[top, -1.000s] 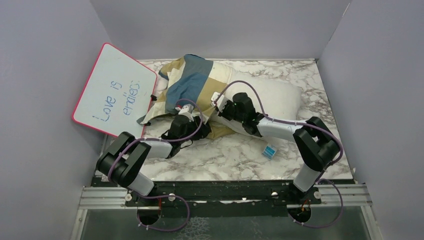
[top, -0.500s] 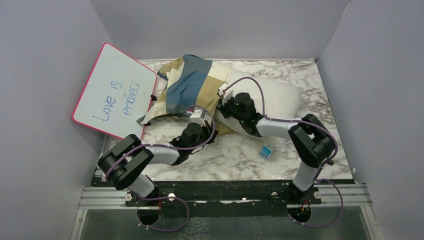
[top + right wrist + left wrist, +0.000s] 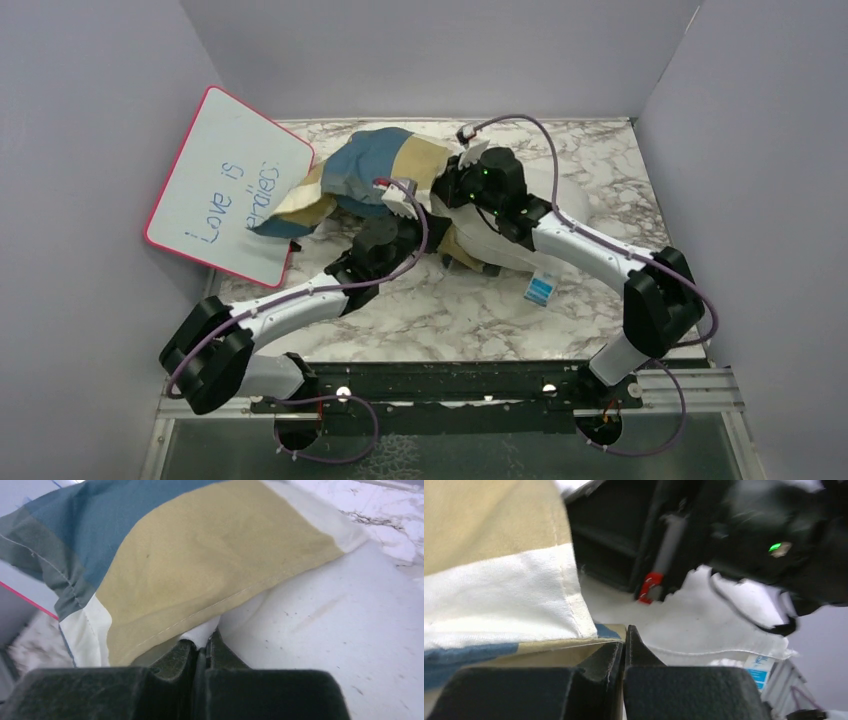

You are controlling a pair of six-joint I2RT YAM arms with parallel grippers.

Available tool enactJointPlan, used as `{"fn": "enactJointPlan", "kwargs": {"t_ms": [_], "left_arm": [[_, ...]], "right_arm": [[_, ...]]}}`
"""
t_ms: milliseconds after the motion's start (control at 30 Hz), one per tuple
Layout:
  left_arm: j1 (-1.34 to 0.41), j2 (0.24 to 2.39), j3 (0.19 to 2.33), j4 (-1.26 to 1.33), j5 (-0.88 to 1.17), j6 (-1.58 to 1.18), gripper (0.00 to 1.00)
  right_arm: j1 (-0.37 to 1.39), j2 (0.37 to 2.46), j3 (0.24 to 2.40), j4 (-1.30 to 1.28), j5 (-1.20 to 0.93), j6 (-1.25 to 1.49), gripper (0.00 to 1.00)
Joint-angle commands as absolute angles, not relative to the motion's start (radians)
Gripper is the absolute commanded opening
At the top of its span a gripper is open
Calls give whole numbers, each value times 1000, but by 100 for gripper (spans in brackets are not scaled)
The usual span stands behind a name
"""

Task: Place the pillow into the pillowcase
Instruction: Stuff the pillow into the pillowcase.

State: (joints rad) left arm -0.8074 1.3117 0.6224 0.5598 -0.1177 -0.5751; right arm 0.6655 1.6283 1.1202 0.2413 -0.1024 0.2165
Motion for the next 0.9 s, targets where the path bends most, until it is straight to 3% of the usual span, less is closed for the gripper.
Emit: {"fn": "enactJointPlan", "kwargs": {"t_ms": [0,267,533,600,700,800,867], "left_arm": [[-839,1221,828,516,126,-470,0],[-837,1336,1240,190,231,-429,0],[-714,1503,1315,167,286,-486,1],[-677,1548,1333,178,309,-480,10],[-634,1586,1382,187,347,-471,16],[-617,1580,1411,190,337,-446,42],[-617,1559,1418,184,311,-408,53]], "right_arm": [[681,1517,1303,90,-164,518,0],[670,1544,1514,-99,-227,727,2],[589,1715,1516,-110,-176,625,15],[566,1764,1551,-150,-167,593,24],[516,1802,1577,-175,-176,580,35],[469,1818,1608,-194,-181,564,43],[444,1824,1638,-203,-171,535,47]]}}
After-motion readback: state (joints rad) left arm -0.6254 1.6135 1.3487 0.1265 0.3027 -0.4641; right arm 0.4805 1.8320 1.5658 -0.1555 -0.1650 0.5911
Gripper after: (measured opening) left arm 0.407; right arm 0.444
